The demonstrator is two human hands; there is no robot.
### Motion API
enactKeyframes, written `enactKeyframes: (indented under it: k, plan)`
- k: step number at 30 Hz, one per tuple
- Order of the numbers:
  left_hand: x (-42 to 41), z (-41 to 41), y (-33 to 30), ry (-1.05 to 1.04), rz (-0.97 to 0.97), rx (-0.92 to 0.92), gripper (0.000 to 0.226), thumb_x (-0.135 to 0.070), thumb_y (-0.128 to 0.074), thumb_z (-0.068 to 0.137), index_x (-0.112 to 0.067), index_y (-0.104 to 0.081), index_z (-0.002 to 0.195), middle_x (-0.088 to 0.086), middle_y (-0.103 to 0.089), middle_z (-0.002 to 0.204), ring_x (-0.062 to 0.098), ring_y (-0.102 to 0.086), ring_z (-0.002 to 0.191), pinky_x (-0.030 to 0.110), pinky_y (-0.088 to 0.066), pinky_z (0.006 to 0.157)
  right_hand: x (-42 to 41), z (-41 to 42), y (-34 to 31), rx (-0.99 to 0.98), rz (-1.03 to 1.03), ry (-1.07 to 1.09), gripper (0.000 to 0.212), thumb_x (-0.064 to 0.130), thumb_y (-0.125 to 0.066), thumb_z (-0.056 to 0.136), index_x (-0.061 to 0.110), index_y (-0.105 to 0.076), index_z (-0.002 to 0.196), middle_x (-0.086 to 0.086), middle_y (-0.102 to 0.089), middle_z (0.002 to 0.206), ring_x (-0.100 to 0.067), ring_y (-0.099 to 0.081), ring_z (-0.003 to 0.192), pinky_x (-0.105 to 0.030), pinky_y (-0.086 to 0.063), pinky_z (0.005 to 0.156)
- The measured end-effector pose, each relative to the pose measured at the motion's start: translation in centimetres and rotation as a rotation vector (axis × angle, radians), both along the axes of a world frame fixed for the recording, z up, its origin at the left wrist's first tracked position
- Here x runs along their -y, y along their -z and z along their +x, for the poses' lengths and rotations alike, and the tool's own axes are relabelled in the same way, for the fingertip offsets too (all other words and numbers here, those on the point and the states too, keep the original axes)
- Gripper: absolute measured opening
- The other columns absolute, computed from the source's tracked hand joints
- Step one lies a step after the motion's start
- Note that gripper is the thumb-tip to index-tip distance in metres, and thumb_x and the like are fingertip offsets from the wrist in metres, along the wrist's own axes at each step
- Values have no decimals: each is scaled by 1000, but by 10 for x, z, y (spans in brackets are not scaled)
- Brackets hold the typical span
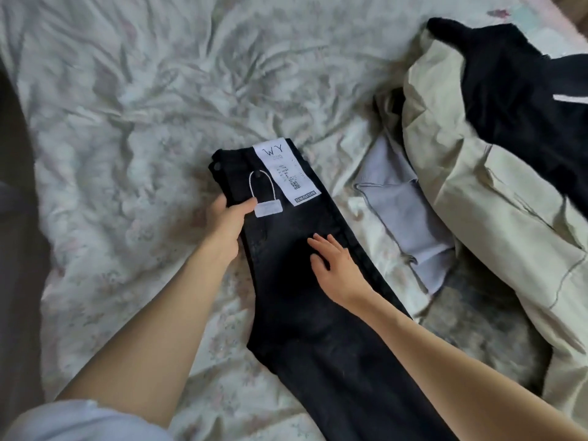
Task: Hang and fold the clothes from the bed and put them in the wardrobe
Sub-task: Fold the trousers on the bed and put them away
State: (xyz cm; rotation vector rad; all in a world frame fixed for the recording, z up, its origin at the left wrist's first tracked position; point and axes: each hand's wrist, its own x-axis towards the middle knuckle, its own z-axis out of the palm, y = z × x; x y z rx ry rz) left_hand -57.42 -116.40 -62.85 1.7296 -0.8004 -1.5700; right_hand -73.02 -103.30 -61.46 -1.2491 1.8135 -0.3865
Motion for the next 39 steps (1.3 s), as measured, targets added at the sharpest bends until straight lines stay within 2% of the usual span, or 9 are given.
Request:
enactKeyframes:
  k: [3,8,13,17,21,24,31,36,39]
  plan:
    - [-20,-5,-19,183,-288,196,11,-7,-61,89,-16,-56,83,-4,-62,80,8,-57,73,26,-49,71,7,-11,-22,425,66,501,37,23,-37,100,19,-50,134,4,-60,124,-9,-51,118,-23,-35,99]
    - [-71,-4,-55,550,-791,465,18,10,-61,83,1,-54,69,-10,-49,52,1,-50,56,6,-34,54,-5,-42,-54,998,72,1019,39,36,-37,99,11,-50,126,-15,-62,121,-31,-60,110,-46,-46,96]
    - [-112,13,-51,1054,-1146,562,36,1,-46,79,-11,-74,97,-3,-72,104,15,-66,101,27,-51,85,-51,-75,-89,1191,18,1034,65,63,-32,90,11,-56,120,-15,-62,114,-32,-61,102,-44,-47,85]
    - [-140,24,-36,1338,-1333,592,25,-1,-57,82,-16,-75,91,-3,-71,109,21,-65,107,39,-48,96,-106,-81,-89,1000,209,881,62,70,-52,74,30,-54,121,-9,-67,99,-27,-61,82,-34,-46,69]
    - [-153,37,-26,1459,-1246,685,39,7,-85,58,-17,-75,87,0,-71,108,23,-64,110,48,-43,98,-135,-62,-71,638,259,669,38,26,-65,86,23,-57,123,-4,-68,94,-19,-64,74,-33,-52,68]
    - [-165,36,-26,1419,-1223,677,41,8,-85,57,-16,-76,90,1,-71,107,23,-65,108,46,-48,94,-135,-50,-60,325,145,601,46,2,-51,90,21,-52,133,-2,-67,99,-20,-68,86,-32,-56,77]
    - [-209,14,-22,1525,-1069,681,44,-9,-85,60,-19,-74,101,-2,-70,112,18,-63,110,31,-56,84,-141,-64,-41,-238,131,323,49,9,-36,95,30,-41,140,-5,-52,121,-27,-57,101,-33,-47,78]
    - [-202,-2,-22,1453,-997,927,42,-26,-41,86,-19,-64,120,5,-59,131,27,-50,127,55,-41,102,-150,-64,-22,-561,148,187,54,18,-41,96,27,-24,147,-5,-40,135,-27,-39,122,-40,-35,96]
    - [-182,-3,-18,1465,-655,1160,55,-43,-23,97,-23,-26,149,10,-21,156,32,-19,144,60,-18,111,-155,-49,-16,-631,123,25,59,33,-40,97,28,-14,150,-7,-23,153,-29,-22,139,-49,-23,109]
